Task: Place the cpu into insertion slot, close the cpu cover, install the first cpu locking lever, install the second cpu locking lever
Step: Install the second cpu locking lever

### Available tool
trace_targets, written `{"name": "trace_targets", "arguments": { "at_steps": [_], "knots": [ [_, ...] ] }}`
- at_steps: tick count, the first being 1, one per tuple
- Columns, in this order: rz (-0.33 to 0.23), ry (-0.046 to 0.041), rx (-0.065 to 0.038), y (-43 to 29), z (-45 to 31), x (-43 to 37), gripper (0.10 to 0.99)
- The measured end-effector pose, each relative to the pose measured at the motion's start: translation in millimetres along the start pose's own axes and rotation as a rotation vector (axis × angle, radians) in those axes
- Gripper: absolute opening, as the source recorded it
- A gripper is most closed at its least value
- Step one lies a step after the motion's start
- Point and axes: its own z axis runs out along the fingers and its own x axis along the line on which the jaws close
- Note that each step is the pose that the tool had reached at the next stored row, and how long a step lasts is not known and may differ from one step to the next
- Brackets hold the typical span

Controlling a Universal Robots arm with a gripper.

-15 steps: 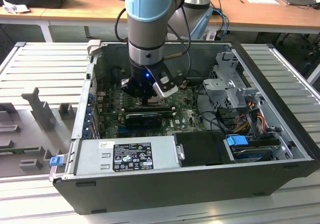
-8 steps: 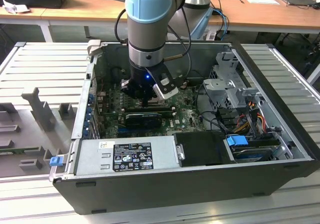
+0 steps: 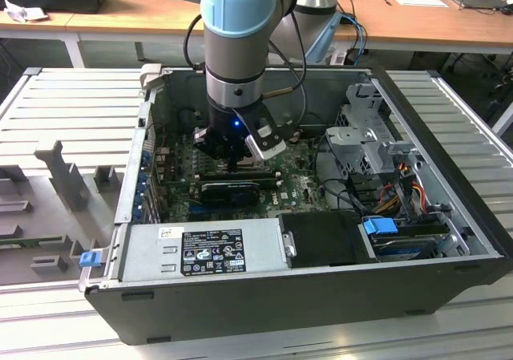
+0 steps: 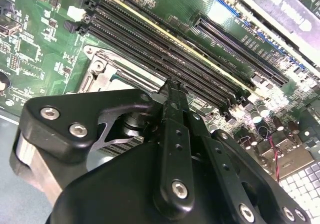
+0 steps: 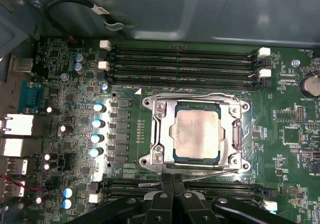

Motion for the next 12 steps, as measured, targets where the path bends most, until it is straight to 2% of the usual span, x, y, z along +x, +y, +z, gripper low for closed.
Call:
{"name": "trace_targets", "arguments": {
  "at_steps": [6, 12],
  "knots": [
    [-0.001, -0.0001, -0.008, -3.2, -0.4, 1.3, 0.106],
    [-0.017, 0.0019, -0.017, -3.9, -0.2, 11.1, 0.106]
  ]
}}
